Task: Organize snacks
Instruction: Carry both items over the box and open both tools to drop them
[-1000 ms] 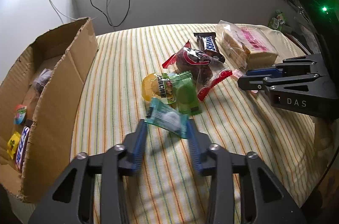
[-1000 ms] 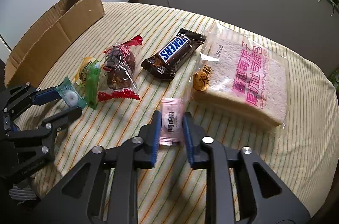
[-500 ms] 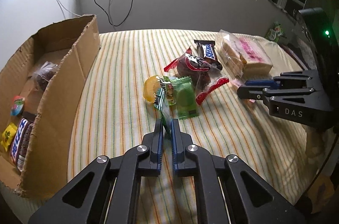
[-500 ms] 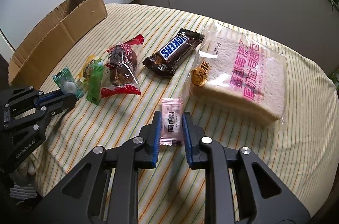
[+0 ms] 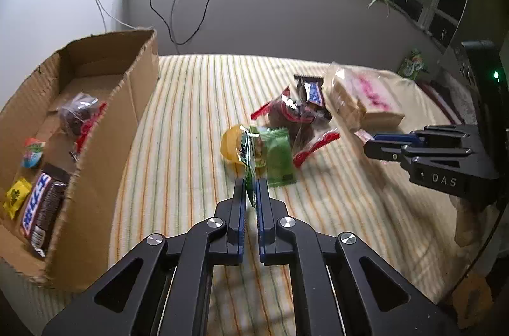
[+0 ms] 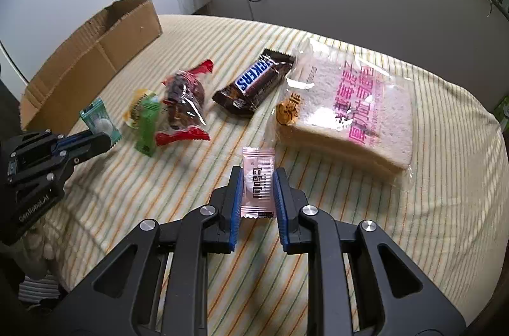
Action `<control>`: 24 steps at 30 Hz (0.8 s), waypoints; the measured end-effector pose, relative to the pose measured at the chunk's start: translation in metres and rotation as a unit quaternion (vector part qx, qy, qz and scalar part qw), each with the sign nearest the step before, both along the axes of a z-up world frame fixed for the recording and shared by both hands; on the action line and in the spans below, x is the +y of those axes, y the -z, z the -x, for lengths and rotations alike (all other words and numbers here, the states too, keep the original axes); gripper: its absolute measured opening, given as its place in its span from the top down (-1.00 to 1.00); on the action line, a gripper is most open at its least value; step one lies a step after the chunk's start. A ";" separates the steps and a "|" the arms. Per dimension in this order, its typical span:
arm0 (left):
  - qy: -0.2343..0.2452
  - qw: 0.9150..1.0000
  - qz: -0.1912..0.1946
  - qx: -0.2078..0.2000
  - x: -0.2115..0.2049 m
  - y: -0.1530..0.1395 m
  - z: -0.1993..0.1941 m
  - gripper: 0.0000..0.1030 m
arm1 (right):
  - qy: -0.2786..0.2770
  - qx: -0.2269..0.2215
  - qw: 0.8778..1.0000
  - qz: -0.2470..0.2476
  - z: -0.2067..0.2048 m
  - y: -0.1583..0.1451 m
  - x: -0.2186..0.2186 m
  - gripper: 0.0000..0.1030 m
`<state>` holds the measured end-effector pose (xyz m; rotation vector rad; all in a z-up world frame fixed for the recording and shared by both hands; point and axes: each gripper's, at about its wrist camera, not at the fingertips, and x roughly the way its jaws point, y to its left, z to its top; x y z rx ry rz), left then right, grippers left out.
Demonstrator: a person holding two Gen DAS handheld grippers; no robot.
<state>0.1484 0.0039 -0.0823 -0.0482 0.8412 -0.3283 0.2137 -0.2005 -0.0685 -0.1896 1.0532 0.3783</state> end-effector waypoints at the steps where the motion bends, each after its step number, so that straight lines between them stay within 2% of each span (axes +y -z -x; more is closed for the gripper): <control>1: -0.003 1.000 0.003 -0.004 0.002 -0.004 0.001 0.91 | -0.002 -0.004 1.000 -0.001 0.001 -0.004 0.001 0.62; 13: -0.039 0.998 0.020 -0.049 0.037 -0.044 0.008 0.91 | -0.033 -0.053 0.998 -0.022 0.006 -0.052 0.027 0.62; 24: -0.091 0.993 0.014 -0.070 0.092 -0.057 0.010 0.91 | -0.090 -0.087 0.992 -0.029 -0.016 -0.082 0.104 0.62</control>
